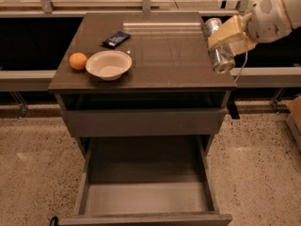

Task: Pick redbull can from middle drawer and place on counter

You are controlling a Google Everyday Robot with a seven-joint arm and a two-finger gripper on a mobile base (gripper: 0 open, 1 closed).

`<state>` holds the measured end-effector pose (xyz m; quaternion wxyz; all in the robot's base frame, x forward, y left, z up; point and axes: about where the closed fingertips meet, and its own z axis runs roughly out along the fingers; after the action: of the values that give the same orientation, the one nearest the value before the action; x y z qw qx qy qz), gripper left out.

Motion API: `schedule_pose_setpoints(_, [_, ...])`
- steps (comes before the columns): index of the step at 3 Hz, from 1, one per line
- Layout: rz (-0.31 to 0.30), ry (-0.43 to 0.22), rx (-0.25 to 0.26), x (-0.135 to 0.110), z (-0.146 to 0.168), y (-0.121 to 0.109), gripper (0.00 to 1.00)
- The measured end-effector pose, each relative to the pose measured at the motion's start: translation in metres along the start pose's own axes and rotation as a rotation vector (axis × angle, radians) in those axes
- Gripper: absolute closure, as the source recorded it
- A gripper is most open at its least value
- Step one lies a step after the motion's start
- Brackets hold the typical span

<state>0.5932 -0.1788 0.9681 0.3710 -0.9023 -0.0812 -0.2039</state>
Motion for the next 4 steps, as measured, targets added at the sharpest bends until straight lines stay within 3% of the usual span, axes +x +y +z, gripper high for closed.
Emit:
schedule_pose_setpoints(1, [0.06,-0.003,-0.063,0.043,0.025,-0.015,1.0])
schedule_pose_setpoints(2, [0.069,-0.048,-0.082,0.085,0.1,-0.044,1.0])
schedule_pose_setpoints(3, [0.084,-0.1,-0.103,0.097,0.159,-0.05,1.0])
schedule_pose_setpoints(4, [0.114,-0.147,-0.167,0.096,0.211,-0.032,0.81])
